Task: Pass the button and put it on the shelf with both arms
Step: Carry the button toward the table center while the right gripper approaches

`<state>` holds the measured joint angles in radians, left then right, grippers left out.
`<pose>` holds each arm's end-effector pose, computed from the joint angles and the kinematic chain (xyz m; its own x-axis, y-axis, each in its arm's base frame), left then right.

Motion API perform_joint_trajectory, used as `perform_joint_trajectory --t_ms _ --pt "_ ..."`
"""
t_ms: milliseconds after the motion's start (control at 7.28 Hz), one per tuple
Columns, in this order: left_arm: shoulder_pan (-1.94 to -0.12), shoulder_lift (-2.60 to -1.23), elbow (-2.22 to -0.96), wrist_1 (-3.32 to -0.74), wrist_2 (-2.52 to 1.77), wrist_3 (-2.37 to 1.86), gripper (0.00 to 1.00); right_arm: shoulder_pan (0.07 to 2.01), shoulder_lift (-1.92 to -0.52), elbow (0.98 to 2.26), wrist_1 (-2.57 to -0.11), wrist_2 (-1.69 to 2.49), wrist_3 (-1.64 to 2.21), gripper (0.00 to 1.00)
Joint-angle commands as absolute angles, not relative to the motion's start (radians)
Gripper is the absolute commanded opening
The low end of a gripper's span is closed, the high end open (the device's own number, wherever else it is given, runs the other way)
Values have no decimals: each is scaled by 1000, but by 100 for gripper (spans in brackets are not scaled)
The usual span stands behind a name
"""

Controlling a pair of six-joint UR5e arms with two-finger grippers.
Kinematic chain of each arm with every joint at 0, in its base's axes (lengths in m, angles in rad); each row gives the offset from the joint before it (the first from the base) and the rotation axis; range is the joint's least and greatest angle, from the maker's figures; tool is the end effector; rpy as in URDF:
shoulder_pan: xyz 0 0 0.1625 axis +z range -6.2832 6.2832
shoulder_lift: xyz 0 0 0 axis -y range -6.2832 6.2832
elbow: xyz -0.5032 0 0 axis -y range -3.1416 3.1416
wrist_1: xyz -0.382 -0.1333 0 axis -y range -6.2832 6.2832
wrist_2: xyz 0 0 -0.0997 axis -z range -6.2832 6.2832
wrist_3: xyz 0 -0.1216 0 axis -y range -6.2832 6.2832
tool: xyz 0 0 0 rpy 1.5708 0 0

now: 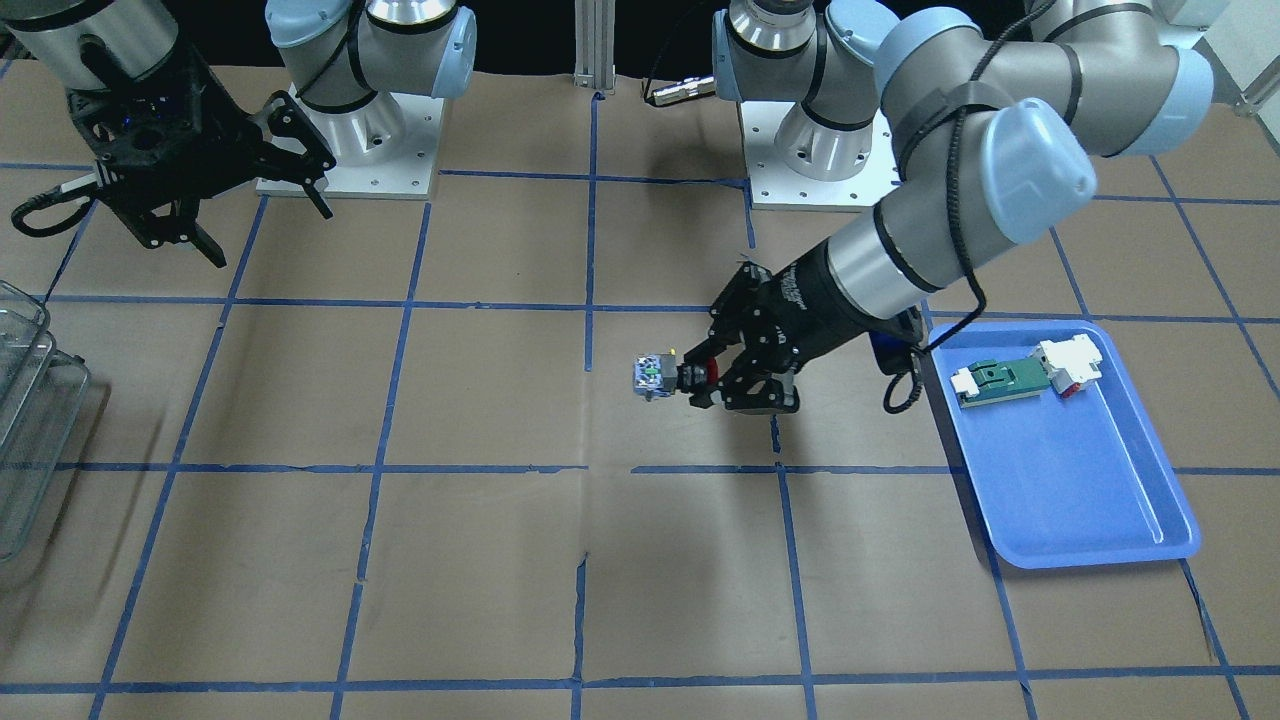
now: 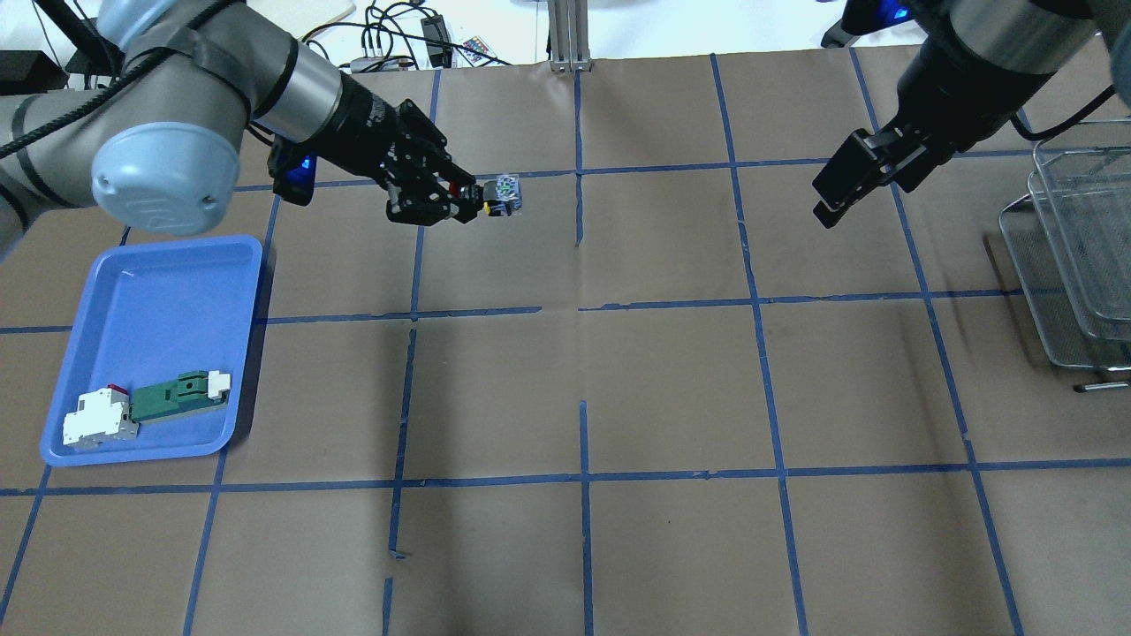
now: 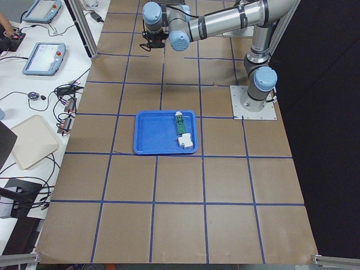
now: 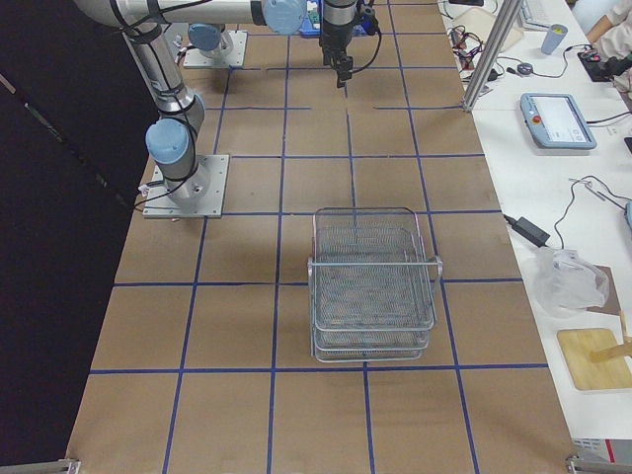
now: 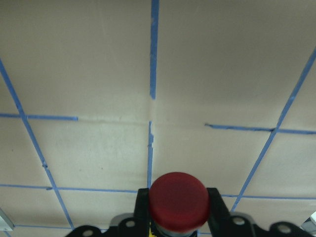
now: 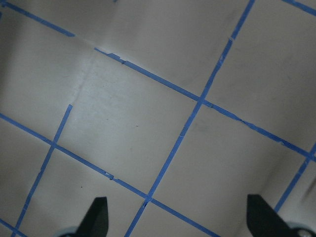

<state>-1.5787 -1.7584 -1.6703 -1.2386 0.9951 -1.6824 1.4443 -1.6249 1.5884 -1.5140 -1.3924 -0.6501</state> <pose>-0.2040 -0.5628 0.4513 0.0855 -0.9962 -0.0158 -0.8343 -0.0803 0.5455 0.0966 -0.4677 0.5572 -0.8531 -0.4986 -0.1535 -0.4902 0.8668 -0.0912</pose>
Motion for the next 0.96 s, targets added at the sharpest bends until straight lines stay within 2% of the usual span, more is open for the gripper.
perform_joint_trajectory --t_ms 0,824 --pt "-1693 -1770 -1680 -1123 996 -1843 0 1422 -1644 1595 -1505 -1344 -895 100" --pt "-1854 -1746 -1669 -1043 993 -2049 0 1420 -1645 1620 -1402 -1177 -1581 100"
